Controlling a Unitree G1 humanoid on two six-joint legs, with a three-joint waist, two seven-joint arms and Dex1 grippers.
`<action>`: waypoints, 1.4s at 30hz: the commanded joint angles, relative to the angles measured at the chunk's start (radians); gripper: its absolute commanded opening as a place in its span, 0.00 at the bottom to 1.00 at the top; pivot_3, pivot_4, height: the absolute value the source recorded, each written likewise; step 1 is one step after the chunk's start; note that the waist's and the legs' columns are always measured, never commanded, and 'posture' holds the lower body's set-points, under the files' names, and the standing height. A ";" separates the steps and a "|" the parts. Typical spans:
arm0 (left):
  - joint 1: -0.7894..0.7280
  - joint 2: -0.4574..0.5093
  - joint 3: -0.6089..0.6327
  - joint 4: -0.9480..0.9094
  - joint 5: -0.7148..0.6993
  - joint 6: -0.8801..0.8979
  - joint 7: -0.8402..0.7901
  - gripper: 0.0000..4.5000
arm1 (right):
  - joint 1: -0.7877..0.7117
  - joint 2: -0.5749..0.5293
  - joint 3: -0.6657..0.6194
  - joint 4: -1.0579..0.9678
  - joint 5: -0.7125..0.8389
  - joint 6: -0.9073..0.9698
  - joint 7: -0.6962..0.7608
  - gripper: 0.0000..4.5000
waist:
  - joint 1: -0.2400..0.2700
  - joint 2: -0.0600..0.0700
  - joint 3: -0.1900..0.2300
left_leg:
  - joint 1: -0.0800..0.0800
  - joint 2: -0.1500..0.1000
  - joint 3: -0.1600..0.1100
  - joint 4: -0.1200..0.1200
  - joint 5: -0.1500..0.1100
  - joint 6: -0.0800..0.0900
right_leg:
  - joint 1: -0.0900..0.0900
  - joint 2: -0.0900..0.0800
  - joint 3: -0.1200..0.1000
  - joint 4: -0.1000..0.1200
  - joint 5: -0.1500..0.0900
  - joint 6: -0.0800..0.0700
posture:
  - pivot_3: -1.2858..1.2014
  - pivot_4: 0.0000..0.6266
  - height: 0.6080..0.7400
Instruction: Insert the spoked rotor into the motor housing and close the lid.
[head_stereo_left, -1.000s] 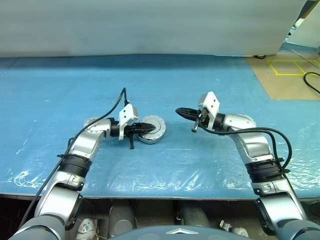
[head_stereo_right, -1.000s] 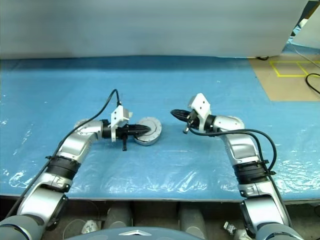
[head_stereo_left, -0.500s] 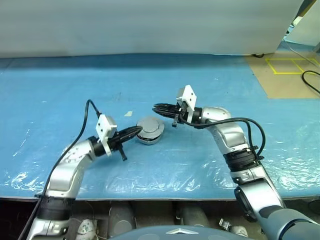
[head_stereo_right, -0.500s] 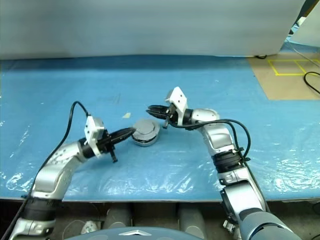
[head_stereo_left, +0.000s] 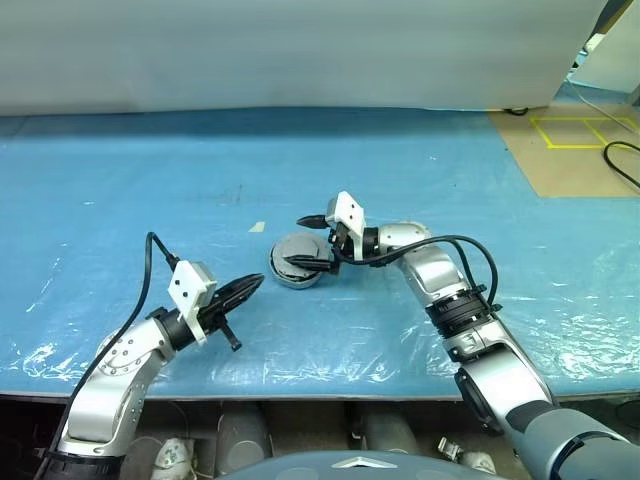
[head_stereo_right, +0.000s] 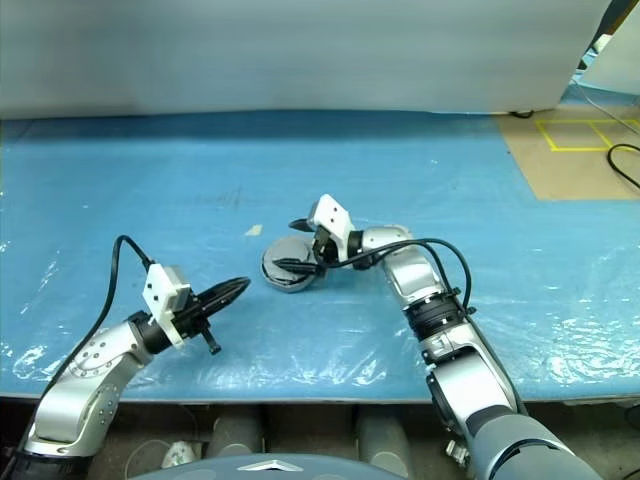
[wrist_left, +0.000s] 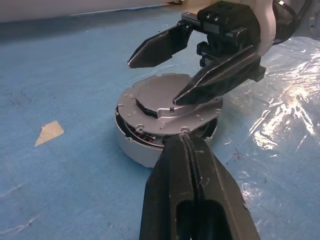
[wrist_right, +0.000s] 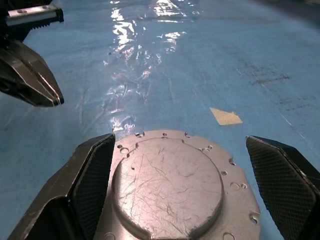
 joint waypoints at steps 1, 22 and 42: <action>0.003 0.008 0.019 -0.042 -0.019 -0.012 0.007 0.00 | -0.013 -0.004 0.012 -0.001 -0.026 -0.041 0.003 0.99 | 0.000 0.000 0.000 | 0.000 0.000 0.000 0.000 0.000 0.000 | 0.000 0.000 0.000 0.000 0.000 0.000 | 0.52 0.24 1.00; 0.041 0.009 0.040 -0.029 -0.023 -0.040 0.028 0.00 | 0.004 0.015 0.038 0.013 -0.088 -0.121 -0.004 0.66 | -0.002 0.000 0.000 | 0.001 0.000 0.000 0.001 0.000 0.001 | 0.000 0.000 0.001 0.001 0.000 0.000 | 0.52 0.24 1.00; 0.094 0.015 0.050 -0.045 -0.023 -0.050 0.036 0.00 | 0.056 0.006 0.098 0.029 -0.169 -0.099 -0.059 0.66 | -0.002 0.000 -0.001 | 0.004 0.001 0.000 0.001 -0.001 0.001 | 0.002 0.001 0.001 0.001 0.000 0.000 | 0.52 0.24 1.00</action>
